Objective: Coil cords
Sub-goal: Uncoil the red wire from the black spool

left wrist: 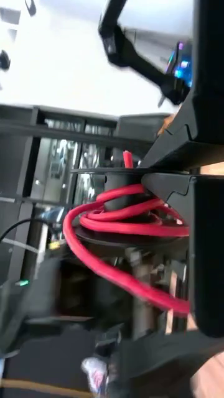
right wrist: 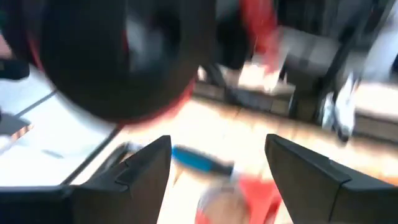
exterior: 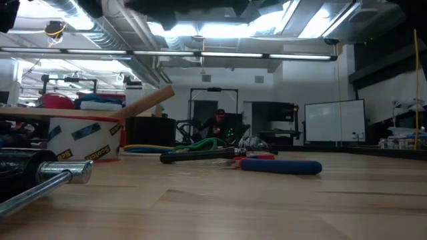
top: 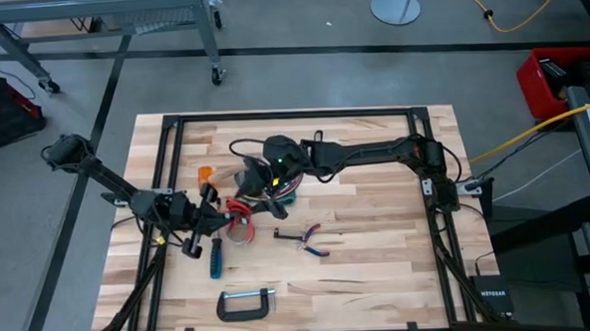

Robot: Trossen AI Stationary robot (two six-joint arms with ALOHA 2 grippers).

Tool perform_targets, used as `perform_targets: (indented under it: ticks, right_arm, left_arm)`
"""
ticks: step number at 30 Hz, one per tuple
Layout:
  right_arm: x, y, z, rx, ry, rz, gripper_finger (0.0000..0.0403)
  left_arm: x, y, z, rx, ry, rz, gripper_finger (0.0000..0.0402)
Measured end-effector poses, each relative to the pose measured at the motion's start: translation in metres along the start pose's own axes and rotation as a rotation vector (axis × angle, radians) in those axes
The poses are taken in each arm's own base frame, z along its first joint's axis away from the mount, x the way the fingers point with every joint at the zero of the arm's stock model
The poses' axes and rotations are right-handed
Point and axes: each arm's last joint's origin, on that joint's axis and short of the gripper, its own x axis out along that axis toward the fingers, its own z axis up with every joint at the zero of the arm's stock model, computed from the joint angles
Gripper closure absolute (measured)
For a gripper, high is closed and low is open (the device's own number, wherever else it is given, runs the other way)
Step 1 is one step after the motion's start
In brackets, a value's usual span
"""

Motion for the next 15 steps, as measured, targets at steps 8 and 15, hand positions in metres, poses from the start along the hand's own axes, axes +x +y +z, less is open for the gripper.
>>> perform_targets:
  ticks: [8, 15]
  right_arm:
    - [-0.0008, 0.0023, -0.0135, 0.113, 0.125, 0.013, 0.0137]
    - [-0.0010, -0.0014, -0.0132, 0.157, 0.133, -0.125, 0.0137]
  left_arm:
    - [-0.0022, 0.0019, 0.0063, 0.052, -0.025, 0.023, 0.0401]
    - [-0.0056, 0.0086, 0.0023, 0.145, 0.064, 0.204, 0.0401]
